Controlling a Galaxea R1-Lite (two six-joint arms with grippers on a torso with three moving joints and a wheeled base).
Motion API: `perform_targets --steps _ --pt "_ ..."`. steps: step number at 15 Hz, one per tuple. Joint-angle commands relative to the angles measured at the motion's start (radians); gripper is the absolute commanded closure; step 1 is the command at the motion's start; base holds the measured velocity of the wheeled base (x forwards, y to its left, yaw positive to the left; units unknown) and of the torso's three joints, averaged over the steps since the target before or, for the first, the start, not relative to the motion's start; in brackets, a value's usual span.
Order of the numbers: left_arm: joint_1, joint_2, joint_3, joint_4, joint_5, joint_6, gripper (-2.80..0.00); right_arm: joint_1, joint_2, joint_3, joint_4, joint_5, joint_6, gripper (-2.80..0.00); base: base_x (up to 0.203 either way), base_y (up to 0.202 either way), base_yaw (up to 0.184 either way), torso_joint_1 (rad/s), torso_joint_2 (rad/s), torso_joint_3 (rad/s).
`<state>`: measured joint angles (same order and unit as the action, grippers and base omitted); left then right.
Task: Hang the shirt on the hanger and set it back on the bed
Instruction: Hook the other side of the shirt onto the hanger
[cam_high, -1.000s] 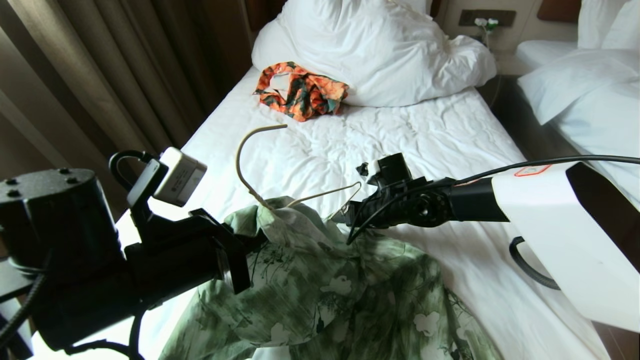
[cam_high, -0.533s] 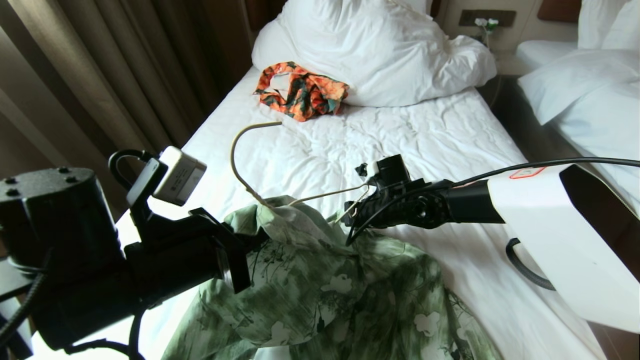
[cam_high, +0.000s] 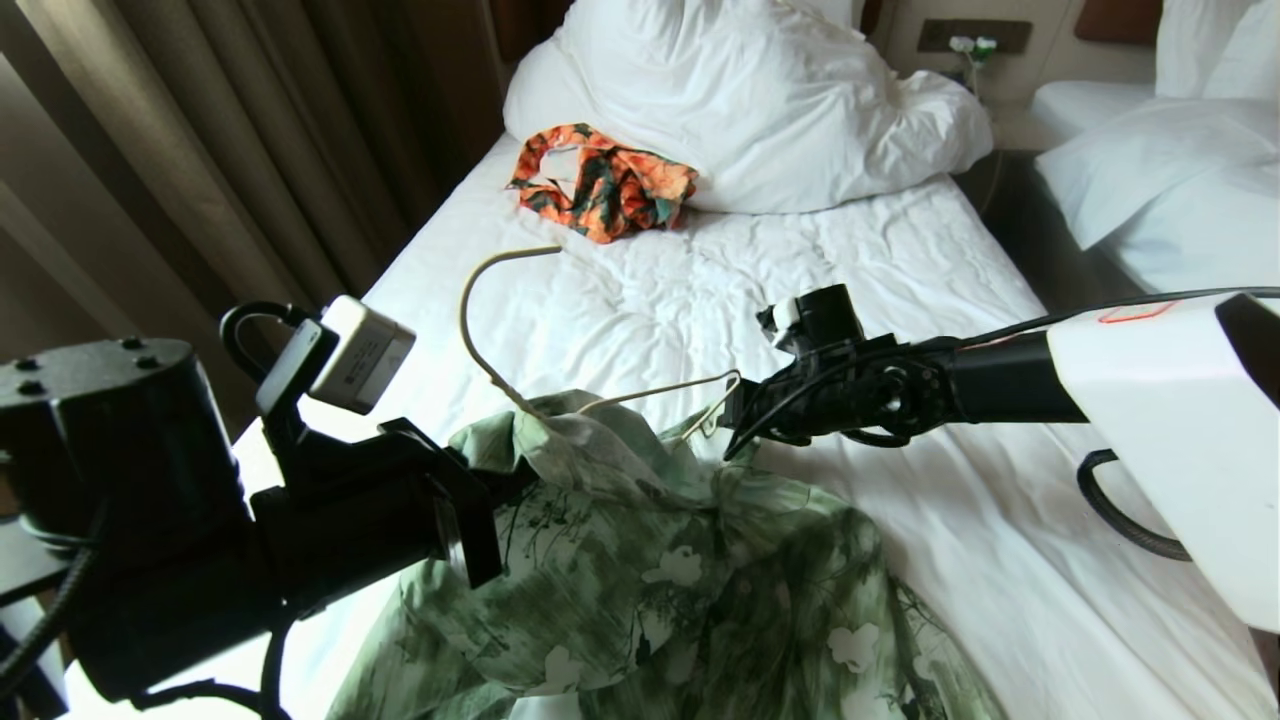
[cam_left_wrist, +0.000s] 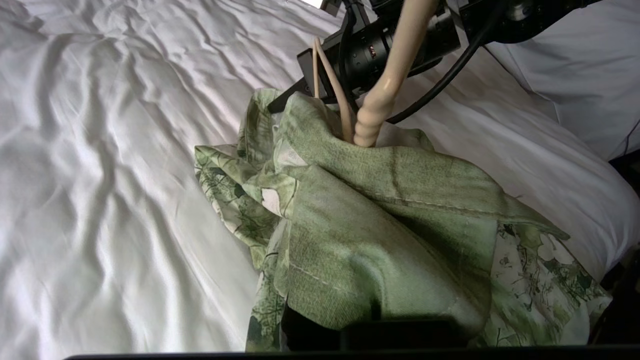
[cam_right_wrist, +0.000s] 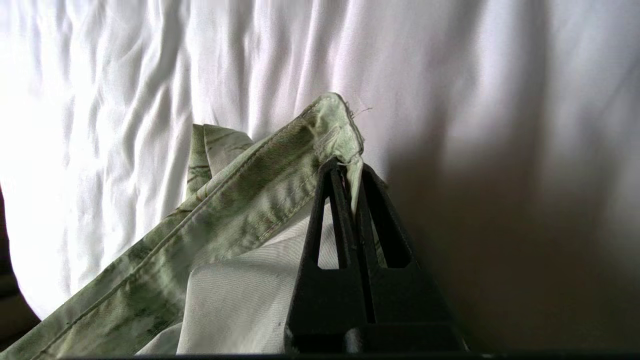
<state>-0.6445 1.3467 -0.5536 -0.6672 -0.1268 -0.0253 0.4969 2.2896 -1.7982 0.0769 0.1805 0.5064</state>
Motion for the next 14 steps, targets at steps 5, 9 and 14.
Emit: perform_targets --steps 5,9,14 --pt "-0.014 0.015 0.0 -0.002 0.004 -0.001 0.0 -0.044 -0.11 0.055 0.004 -0.062 0.071 0.0 0.0 0.0 0.0 0.0 0.0 0.0" --pt "-0.024 0.015 -0.004 -0.003 0.022 0.001 0.0 -0.047 -0.175 0.112 0.021 -0.062 0.072 0.0 0.0 0.0 0.0 0.0 0.0 0.0" --pt "-0.03 -0.008 -0.009 0.0 0.035 0.002 0.0 -0.074 -0.236 0.12 0.087 -0.064 0.069 0.0 0.0 0.0 0.0 0.0 0.0 0.0"
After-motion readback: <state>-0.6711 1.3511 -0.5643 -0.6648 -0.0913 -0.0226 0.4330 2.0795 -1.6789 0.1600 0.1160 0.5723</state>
